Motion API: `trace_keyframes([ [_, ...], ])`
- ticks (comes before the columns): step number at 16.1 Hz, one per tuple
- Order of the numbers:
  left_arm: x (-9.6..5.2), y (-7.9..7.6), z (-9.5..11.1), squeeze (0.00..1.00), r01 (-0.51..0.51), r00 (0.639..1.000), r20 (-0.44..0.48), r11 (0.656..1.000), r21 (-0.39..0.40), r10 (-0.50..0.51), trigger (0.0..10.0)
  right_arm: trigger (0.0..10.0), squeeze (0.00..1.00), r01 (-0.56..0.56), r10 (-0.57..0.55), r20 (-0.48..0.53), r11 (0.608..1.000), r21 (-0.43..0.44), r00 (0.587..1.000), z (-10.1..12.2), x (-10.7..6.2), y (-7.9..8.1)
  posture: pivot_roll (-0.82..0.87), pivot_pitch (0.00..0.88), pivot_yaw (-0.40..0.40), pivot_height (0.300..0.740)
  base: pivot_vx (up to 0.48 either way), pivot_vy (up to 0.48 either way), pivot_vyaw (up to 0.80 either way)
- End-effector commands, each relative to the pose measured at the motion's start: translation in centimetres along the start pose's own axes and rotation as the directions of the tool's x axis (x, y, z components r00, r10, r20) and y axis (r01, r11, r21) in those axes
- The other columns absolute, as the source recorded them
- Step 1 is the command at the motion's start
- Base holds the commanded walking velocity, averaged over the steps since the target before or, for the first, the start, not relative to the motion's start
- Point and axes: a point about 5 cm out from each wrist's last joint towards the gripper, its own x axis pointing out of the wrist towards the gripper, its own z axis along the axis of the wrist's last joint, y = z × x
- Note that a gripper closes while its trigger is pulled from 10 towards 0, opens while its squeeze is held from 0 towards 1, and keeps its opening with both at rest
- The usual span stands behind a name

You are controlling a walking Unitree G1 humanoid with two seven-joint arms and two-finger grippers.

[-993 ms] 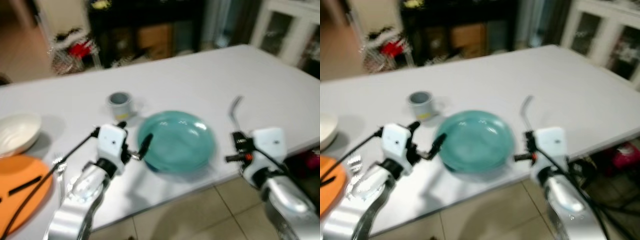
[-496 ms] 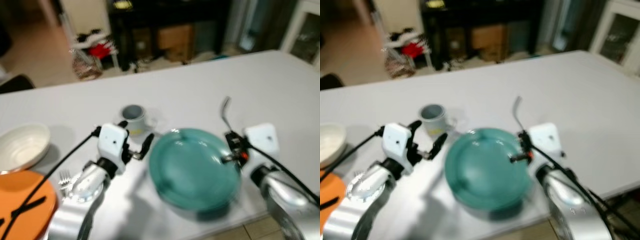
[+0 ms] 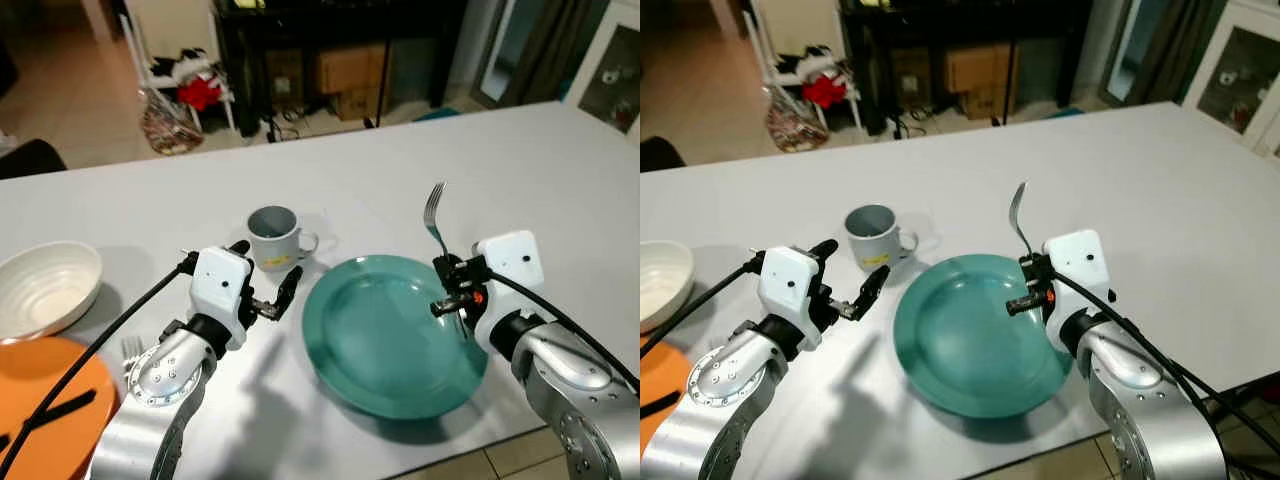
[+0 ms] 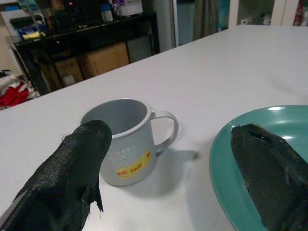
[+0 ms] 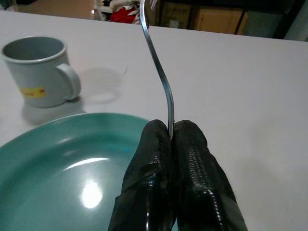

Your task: Setting the table

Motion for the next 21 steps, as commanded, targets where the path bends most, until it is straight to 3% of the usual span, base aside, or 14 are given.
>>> trace_keyframes([
  [1,0.0,0.1,0.3,0.00,0.002,1.000,0.013,1.000,0.021,-0.002,10.0,10.0,0.00,-0.004,0.004,-0.001,1.000,-0.012,1.000,0.3,-0.1,0.2,0.03,0.000,0.043,0.740,0.000,0.000,0.00],
  [6,0.2,-0.2,0.6,0.00,0.043,0.999,0.014,0.998,0.040,-0.043,10.0,10.0,0.00,0.052,-0.049,-0.162,0.999,0.014,0.986,-0.3,1.3,-0.1,0.03,0.000,0.043,0.740,0.000,0.000,0.00],
  [9,0.0,-0.4,0.6,0.00,0.086,0.996,0.001,0.996,0.032,-0.086,10.0,10.0,0.00,0.030,-0.026,-0.254,0.999,0.011,0.967,-0.6,1.8,0.2,0.04,0.000,0.039,0.740,0.000,0.000,0.00],
  [13,-0.1,-0.2,0.7,0.00,0.076,0.997,0.003,0.997,0.022,-0.076,10.0,10.0,0.00,-0.016,0.028,-0.298,0.999,0.040,0.954,-1.0,1.5,0.7,0.04,0.000,0.046,0.740,0.000,0.000,0.00],
  [17,0.1,-0.4,0.7,0.00,0.093,0.996,0.003,0.995,0.025,-0.093,10.0,10.0,0.00,-0.030,0.053,-0.405,0.998,0.064,0.913,-1.9,1.2,0.8,0.03,0.001,0.047,0.740,0.000,0.000,0.00],
  [21,-0.1,-0.4,0.7,0.00,0.091,0.996,0.002,0.995,0.030,-0.091,10.0,10.0,0.00,-0.014,0.064,-0.392,0.992,0.128,0.918,-1.7,1.7,0.7,0.05,0.001,0.036,0.740,0.000,0.000,0.00],
])
